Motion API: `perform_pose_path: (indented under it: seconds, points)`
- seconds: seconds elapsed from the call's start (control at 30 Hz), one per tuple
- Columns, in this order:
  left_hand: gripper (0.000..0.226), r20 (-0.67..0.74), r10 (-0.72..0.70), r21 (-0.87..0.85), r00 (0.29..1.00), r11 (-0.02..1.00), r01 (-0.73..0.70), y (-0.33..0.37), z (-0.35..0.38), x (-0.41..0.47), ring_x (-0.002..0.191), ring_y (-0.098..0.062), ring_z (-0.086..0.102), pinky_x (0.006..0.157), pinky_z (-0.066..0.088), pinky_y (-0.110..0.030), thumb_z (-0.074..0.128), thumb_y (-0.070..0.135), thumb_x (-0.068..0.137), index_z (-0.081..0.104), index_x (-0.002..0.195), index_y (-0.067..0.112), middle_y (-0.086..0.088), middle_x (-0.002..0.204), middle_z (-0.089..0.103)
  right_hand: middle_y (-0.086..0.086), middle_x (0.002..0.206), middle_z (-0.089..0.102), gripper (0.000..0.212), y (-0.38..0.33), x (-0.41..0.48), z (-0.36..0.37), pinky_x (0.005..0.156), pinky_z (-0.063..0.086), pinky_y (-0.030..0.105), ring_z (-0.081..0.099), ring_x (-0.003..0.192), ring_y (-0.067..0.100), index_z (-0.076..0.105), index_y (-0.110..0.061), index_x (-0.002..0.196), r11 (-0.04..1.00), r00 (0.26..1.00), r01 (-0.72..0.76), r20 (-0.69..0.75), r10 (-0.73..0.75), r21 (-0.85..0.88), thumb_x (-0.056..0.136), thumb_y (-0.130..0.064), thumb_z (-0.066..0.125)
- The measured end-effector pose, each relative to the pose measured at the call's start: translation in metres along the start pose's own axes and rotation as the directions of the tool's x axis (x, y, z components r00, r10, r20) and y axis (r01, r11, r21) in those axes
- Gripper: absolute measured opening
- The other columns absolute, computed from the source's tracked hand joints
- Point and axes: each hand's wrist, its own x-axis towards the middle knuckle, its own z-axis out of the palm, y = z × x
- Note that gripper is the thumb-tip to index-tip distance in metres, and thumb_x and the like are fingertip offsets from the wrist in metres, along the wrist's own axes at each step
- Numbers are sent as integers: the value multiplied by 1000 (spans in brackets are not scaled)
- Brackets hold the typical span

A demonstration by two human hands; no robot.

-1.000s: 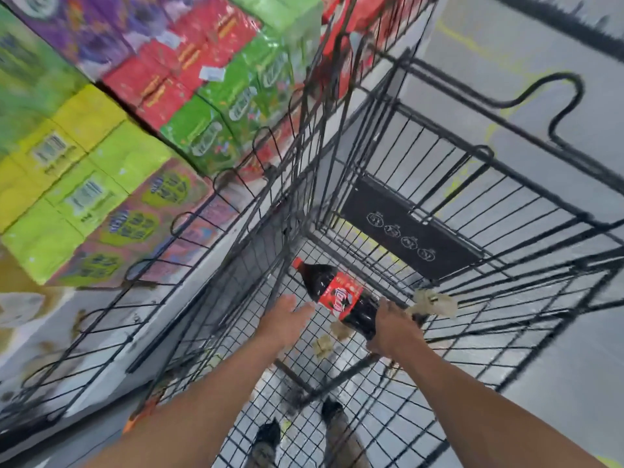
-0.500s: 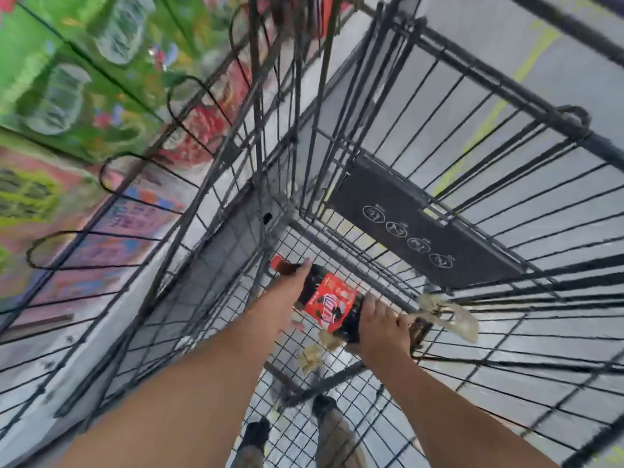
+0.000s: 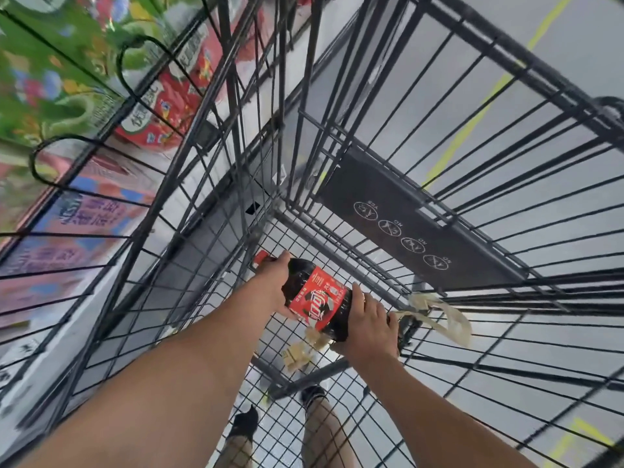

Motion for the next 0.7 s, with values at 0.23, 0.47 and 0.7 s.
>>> perform_pose_path:
  seconds: [0.23, 0.47, 0.7]
  points:
    - [51, -47, 52, -8, 998, 999, -52, -14, -7, -5, 102, -50, 60, 88, 46, -83, 58, 58, 100, 38, 127, 21, -23, 125, 50, 1, 141, 46, 116, -2, -7, 14, 123, 22, 56, 40, 139, 23, 3, -23, 158, 1000, 998, 3, -60, -1, 27, 76, -54, 79]
    - [52, -94, 225, -61, 970, 971, -231, -42, -23, -34, 117, -51, 62, 87, 49, -80, 63, 57, 96, 42, 130, 24, -14, 129, 60, 0, 142, 47, 111, -9, -46, 11, 125, 20, 54, 40, 140, 22, 7, -25, 155, 992, 998, 9, -70, 0, 124, 75, -45, 81]
    - [58, -94, 377, -122, 921, 914, -387, -53, -44, -114, 115, -48, 63, 95, 51, -72, 65, 52, 97, 43, 138, 18, -18, 131, 61, 1, 145, 46, 113, -25, -105, -22, 124, 23, 54, 40, 141, 24, 11, -28, 154, 985, 976, 2, -215, 35, 170, 71, -42, 86]
